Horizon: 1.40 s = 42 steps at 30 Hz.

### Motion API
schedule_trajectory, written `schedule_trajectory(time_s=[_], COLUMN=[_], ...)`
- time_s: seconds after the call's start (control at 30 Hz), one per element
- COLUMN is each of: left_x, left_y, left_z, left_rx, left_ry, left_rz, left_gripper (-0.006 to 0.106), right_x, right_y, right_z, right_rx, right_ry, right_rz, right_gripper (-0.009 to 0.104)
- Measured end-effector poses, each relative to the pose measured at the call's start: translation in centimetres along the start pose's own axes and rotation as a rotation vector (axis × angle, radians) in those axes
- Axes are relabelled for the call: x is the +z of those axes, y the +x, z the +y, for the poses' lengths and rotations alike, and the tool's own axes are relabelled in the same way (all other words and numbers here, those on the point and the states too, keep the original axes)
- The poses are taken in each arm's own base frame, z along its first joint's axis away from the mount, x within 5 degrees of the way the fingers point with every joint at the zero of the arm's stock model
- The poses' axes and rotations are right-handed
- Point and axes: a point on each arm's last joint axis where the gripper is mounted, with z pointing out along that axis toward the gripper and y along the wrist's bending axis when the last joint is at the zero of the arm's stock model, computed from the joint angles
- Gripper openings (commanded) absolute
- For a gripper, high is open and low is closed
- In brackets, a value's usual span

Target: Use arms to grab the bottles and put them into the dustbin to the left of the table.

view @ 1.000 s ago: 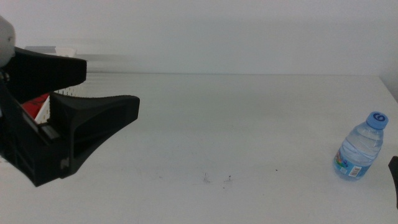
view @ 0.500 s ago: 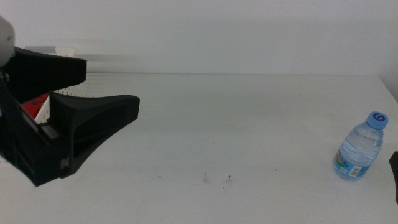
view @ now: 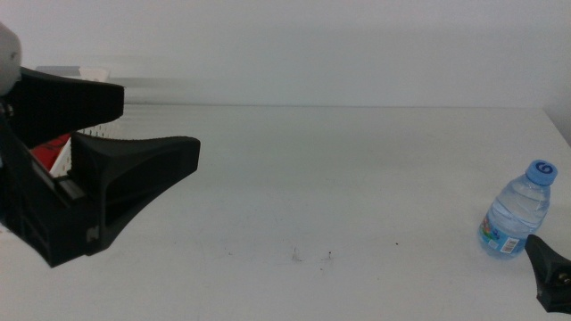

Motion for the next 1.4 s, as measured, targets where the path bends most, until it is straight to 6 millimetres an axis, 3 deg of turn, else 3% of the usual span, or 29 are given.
schedule_trajectory(time_s=[0.87, 1.4], left_x=[0.0, 0.0], left_y=[0.0, 0.0], left_z=[0.0, 0.0], left_rx=[0.0, 0.0], left_ry=[0.0, 0.0], left_rz=[0.0, 0.0], left_gripper=[0.094, 0.094], right_x=[3.7, 8.5], right_y=[2.3, 1.6], right_z=[-0.5, -0.6], right_rx=[-0.052, -0.021], right_ry=[0.049, 0.027], right_rz=[0.002, -0.007], right_gripper=[0.093, 0.093])
